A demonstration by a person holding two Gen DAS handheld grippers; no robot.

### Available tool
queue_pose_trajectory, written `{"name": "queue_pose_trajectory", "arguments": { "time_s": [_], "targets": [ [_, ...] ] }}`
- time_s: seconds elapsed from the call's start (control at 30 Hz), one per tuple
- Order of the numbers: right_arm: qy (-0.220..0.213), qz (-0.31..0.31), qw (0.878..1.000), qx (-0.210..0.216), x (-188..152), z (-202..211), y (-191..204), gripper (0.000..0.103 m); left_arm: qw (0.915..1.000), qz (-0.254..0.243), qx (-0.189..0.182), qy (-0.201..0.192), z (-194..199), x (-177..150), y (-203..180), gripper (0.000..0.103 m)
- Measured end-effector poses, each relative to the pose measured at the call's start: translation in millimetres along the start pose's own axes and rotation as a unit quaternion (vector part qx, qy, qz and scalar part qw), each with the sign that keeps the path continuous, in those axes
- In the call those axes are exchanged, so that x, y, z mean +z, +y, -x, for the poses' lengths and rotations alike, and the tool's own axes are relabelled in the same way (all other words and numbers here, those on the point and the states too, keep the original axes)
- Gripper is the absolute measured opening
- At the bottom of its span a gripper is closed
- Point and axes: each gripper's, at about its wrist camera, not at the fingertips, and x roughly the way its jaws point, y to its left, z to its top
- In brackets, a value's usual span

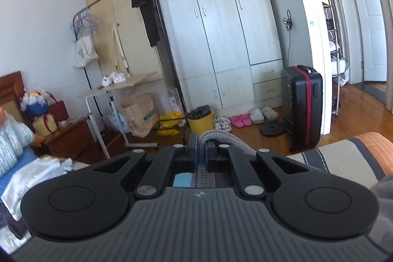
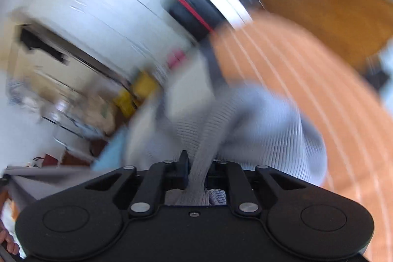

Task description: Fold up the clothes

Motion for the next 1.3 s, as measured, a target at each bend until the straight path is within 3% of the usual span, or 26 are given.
{"name": "queue_pose_trajectory", "arguments": {
  "time_s": [0.13,0.23,0.33,0.47,0.6,0.67,0.77,0.83,0.97,1.1,1.2,1.3],
  "targets": [
    [-0.06,0.059,0.996,0.041,10.3,34.2,34.0,0.011,0.9932,0.017,-0.081,0.082,-14.3,-26.8,-6.0,0.006],
    [-0.079,0.095,0.991,0.043,10.0,47.7,48.4,0.011,0.9865,0.027,-0.111,0.117,-23.9,-50.4,-7.1,0.006],
    [-0.114,0.111,0.987,0.022,14.7,58.8,47.2,0.01,0.9852,0.025,-0.118,0.122,-29.9,-66.8,-3.0,0.006],
    [-0.17,0.118,0.978,0.0,18.6,76.9,44.5,0.01,0.9911,0.013,-0.094,0.093,-32.5,-65.5,13.6,0.006],
    [-0.166,0.193,0.961,-0.105,13.1,79.8,60.0,0.01,0.9916,-0.028,-0.1,0.077,-34.1,-54.5,18.7,0.006],
    [-0.16,0.181,0.964,-0.107,14.2,78.9,56.0,0.01,0.9911,-0.043,-0.102,0.074,-31.6,-54.5,15.9,0.006],
    [-0.162,0.158,0.967,-0.12,19.0,78.9,51.2,0.01,0.9908,-0.012,-0.109,0.079,-28.0,-53.7,20.0,0.006],
    [-0.18,0.187,0.951,-0.167,17.8,82.1,59.5,0.009,0.9919,-0.014,-0.103,0.072,-23.2,-50.3,22.3,0.006],
    [-0.231,0.254,0.896,-0.282,18.9,99.9,81.1,0.008,0.9918,-0.068,-0.104,0.028,-2.1,-38.8,18.3,0.006],
    [-0.276,0.244,0.885,-0.285,34.2,138.8,101.9,0.008,0.9842,-0.032,-0.174,0.002,22.5,-23.0,16.8,0.006],
    [-0.307,0.247,0.881,-0.261,43.7,170.5,122.6,0.008,0.968,0.021,-0.247,-0.036,44.4,-13.5,26.8,0.006],
    [-0.311,0.257,0.892,-0.204,55.1,190.5,142.9,0.008,0.9668,0.044,-0.243,-0.065,60.6,-6.9,40.8,0.006]
  ]
}}
